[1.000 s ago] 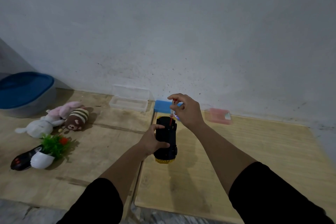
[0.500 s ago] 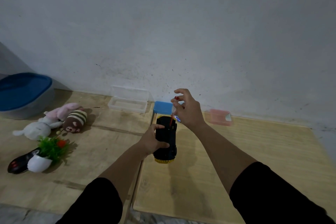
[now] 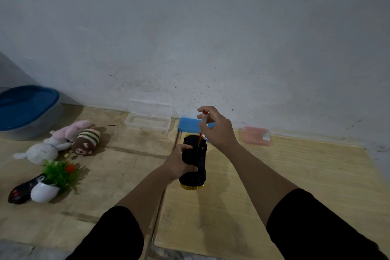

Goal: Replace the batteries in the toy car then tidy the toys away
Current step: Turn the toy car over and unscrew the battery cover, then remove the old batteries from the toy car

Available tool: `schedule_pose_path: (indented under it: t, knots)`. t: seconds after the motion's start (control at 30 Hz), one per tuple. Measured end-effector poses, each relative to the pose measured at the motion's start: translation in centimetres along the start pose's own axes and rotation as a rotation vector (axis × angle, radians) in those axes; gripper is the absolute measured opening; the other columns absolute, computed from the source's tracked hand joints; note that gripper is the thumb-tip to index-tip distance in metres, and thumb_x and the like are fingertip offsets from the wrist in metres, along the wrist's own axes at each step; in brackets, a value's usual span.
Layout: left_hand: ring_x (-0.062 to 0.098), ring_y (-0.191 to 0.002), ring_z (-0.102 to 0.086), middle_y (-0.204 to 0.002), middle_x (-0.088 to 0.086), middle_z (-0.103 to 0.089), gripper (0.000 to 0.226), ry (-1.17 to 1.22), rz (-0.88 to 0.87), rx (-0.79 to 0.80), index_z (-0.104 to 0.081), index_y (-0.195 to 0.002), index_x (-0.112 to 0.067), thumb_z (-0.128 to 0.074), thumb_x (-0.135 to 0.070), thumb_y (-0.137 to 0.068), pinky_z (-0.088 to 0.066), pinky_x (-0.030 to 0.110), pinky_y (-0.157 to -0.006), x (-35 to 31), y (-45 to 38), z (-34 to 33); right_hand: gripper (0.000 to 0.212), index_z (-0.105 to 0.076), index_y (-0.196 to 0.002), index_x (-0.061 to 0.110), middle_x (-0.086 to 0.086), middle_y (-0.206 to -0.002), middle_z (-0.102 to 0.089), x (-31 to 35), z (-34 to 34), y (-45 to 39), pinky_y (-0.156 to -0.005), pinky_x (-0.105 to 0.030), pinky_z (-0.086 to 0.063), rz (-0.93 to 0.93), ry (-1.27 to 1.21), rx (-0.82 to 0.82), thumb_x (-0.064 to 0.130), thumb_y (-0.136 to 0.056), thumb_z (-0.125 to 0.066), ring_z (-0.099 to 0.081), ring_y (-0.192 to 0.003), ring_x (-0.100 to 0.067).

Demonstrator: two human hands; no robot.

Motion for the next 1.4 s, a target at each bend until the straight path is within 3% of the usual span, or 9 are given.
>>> schedule_pose_path:
  t: [0.1, 0.17, 0.27, 0.47, 0.6, 0.77, 1.07, 1.3, 1.4]
  knots:
    - [0.025, -0.106, -0.058, -0.123, 0.013, -0.057, 0.066, 0.011, 0.002, 0.014, -0.039, -0.121, -0.021, -0.075, 0.004, -0.073, -0.051, 0.024, -0.069, -0.1, -0.1, -0.1, 0.030, -0.060, -0.113, 0.019, -0.005, -0.104, -0.062, -0.1, 0.0, -0.2, -0.066, -0.009, -0.050, -0.012, -0.017, 0.009, 0.011, -0.085, -0.065, -0.063, -0.083, -0.017]
    - [0.027, -0.107, -0.058, -0.124, 0.014, -0.056, 0.066, 0.016, 0.000, 0.021, -0.038, -0.122, -0.020, -0.075, 0.004, -0.073, -0.053, 0.026, -0.070, 0.1, -0.2, -0.2, 0.037, -0.057, -0.120, 0.020, -0.009, -0.097, -0.062, -0.2, 0.0, -0.3, -0.073, -0.019, -0.056, -0.025, -0.049, 0.012, 0.001, -0.088, -0.057, -0.064, -0.082, -0.019]
    - [0.027, -0.109, -0.058, -0.125, 0.014, -0.055, 0.065, 0.003, -0.006, 0.019, -0.037, -0.124, -0.022, -0.073, 0.002, -0.076, -0.054, 0.029, -0.073, 0.1, -0.2, -0.2, 0.051, -0.036, -0.140, 0.032, -0.003, -0.103, -0.062, -0.4, 0.0, -0.3, -0.080, -0.028, -0.056, -0.057, -0.081, -0.015, 0.009, -0.096, -0.045, -0.066, -0.090, -0.016]
    - [0.029, -0.116, -0.053, -0.131, 0.011, -0.049, 0.067, -0.062, -0.036, -0.042, -0.037, -0.127, -0.023, -0.075, -0.002, -0.075, -0.050, 0.047, -0.095, 0.7, -0.3, 1.1, 0.073, -0.004, -0.149, 0.031, -0.005, -0.096, -0.058, -2.5, -0.3, 1.3, -0.063, -0.025, -0.048, -0.183, 0.029, -0.148, 0.012, -0.095, -0.050, -0.053, -0.066, -0.018]
    - [0.029, -0.113, -0.053, -0.130, 0.011, -0.047, 0.067, -0.086, -0.044, -0.028, -0.037, -0.126, -0.023, -0.075, -0.003, -0.075, -0.051, 0.047, -0.093, 2.0, 0.1, 1.6, 0.069, -0.005, -0.150, 0.025, -0.006, -0.096, -0.046, -6.1, -2.5, 6.5, -0.061, -0.016, -0.028, -0.340, 0.164, -0.020, 0.014, -0.097, -0.046, -0.045, -0.081, -0.015]
    - [0.028, -0.114, -0.053, -0.130, 0.009, -0.046, 0.066, -0.078, -0.014, 0.036, -0.036, -0.126, -0.024, -0.075, -0.003, -0.076, -0.051, 0.044, -0.093, 4.2, 0.5, 1.7, 0.068, 0.000, -0.150, 0.021, -0.014, -0.127, -0.046, -10.0, -5.3, 12.9, -0.091, -0.028, -0.039, -0.573, 0.272, 0.172, 0.014, -0.097, -0.042, -0.049, -0.111, -0.024]
    - [0.023, -0.112, -0.054, -0.129, 0.005, -0.046, 0.063, -0.103, 0.025, 0.143, -0.037, -0.123, -0.028, -0.073, -0.004, -0.078, -0.052, 0.038, -0.090, 7.5, 1.2, 2.0, 0.071, -0.009, -0.150, 0.026, -0.011, -0.137, -0.036, -11.8, -7.6, 15.3, -0.097, -0.034, -0.042, -0.664, 0.436, 0.251, 0.021, -0.093, -0.051, -0.044, -0.120, -0.027]
    - [0.022, -0.112, -0.053, -0.130, 0.007, -0.046, 0.064, -0.149, -0.031, 0.184, -0.037, -0.125, -0.025, -0.075, -0.005, -0.077, -0.052, 0.040, -0.093, 7.3, 1.9, 1.9, 0.046, -0.045, -0.138, 0.023, -0.007, -0.121, -0.056, -7.5, -7.1, 14.5, -0.079, -0.038, -0.045, -0.211, 0.594, 0.045, 0.031, -0.093, -0.037, -0.052, -0.105, -0.029]
    - [0.023, -0.112, -0.054, -0.129, 0.009, -0.047, 0.065, -0.162, -0.082, 0.188, -0.038, -0.126, -0.021, -0.076, -0.005, -0.076, -0.052, 0.038, -0.091, 6.2, 2.6, 1.6, 0.052, -0.033, -0.144, 0.027, 0.005, -0.126, -0.059, -4.8, -6.8, 13.7, -0.085, -0.037, -0.038, -0.136, 0.585, 0.077, 0.040, -0.094, -0.025, -0.045, -0.116, -0.022]
Point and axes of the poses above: each hand's wrist, its own y-axis away from the middle knuckle, its own z-axis out of the back of the hand, x = y × z, the point moved 2 cm from there along -y, towards the middle knuckle
